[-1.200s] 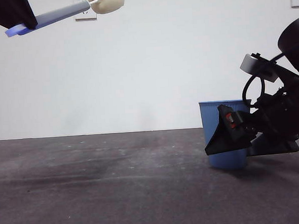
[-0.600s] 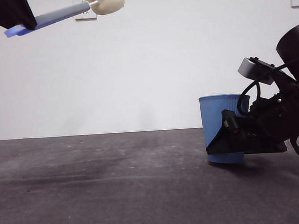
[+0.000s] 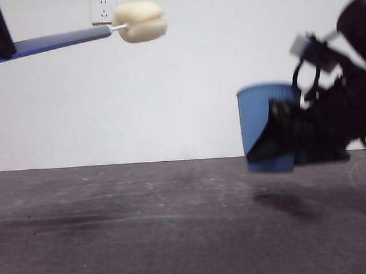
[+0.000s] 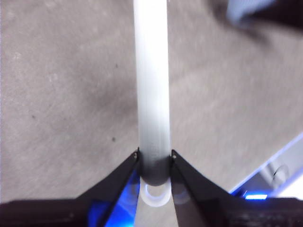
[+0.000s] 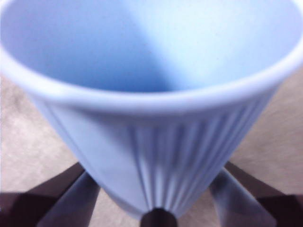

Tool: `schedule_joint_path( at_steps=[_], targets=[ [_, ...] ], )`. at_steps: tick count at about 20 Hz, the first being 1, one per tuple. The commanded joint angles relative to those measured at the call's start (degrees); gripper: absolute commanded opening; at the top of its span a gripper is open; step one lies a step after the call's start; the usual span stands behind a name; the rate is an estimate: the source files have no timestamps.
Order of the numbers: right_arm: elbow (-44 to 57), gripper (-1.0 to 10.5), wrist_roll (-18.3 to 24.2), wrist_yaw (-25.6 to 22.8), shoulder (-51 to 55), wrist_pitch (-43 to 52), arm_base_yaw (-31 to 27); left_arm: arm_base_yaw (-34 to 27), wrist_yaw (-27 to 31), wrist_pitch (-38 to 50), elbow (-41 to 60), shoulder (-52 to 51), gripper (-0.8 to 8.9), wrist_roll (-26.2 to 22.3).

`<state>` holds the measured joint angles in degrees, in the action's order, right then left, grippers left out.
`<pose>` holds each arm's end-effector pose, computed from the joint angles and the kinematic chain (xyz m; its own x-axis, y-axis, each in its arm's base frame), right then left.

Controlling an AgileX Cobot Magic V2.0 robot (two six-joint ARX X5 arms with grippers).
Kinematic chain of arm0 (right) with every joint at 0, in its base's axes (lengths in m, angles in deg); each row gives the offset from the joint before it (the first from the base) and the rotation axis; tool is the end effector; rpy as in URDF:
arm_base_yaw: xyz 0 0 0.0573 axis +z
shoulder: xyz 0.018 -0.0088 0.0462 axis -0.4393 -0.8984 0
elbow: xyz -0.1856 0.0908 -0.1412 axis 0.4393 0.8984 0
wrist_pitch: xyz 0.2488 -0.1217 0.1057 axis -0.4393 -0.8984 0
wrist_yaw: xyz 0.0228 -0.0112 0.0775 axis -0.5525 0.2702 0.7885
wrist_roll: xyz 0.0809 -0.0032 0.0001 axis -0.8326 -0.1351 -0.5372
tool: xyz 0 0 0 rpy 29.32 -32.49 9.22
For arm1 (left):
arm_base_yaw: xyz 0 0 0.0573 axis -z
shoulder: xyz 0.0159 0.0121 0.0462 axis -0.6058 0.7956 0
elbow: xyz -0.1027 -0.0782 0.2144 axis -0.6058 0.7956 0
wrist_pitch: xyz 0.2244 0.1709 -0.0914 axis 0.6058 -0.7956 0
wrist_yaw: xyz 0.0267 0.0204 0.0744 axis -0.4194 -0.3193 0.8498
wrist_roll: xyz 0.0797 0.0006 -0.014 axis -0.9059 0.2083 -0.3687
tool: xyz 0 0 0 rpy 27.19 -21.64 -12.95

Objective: Pick up the cup brush,pick up the cup,insert the brush into the cup,clean the cup,put the cup brush back,put the cup back to the fixed position on the table

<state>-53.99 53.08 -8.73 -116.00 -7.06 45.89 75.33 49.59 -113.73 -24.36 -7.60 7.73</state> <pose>0.2919 0.1301 0.0887 0.6364 0.6004 -0.4843 -0.6232 0.7702 0.1359 0.1903 -0.1429 0.2677 0.5483 -0.3407 -0.7638 0.5311 0.8473 0.0032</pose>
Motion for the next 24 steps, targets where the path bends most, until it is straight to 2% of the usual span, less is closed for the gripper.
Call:
schedule_joint_path(
  at_steps=[1,5,8,13,16,21,24],
  targets=[
    [-4.48,-0.1,5.31,-3.39,7.67,-15.69,0.96,-0.15,0.04,-1.05,-0.04,-0.02,-0.09,-5.27],
    [-15.06,-0.1,14.93,-11.63,13.46,-42.14,2.67,-0.15,0.07,-3.04,-0.04,-0.02,-0.09,-10.75],
    [-20.33,-0.1,20.74,-17.31,13.46,-53.83,3.87,-0.15,0.07,-6.4,-0.04,-0.02,-0.09,-15.23],
    [-21.31,-0.1,28.79,-26.51,13.42,-63.01,6.58,-0.15,0.04,-8.37,-0.04,0.02,-0.09,-23.26],
    [-21.31,-0.1,33.24,-34.27,13.4,-64.83,8.68,-0.13,0.02,-10.32,-0.04,2.27,-0.09,-28.57],
    [-21.31,-0.1,45.77,-44.96,13.4,-65.79,12.02,1.62,-1.84,-7.72,-0.04,6.19,-0.09,-28.79],
    [-21.31,-0.1,52.15,-50.47,13.4,-63.19,13.9,3.08,-1.97,-7.74,-0.04,8.11,-0.09,-29.22]
  ],
)
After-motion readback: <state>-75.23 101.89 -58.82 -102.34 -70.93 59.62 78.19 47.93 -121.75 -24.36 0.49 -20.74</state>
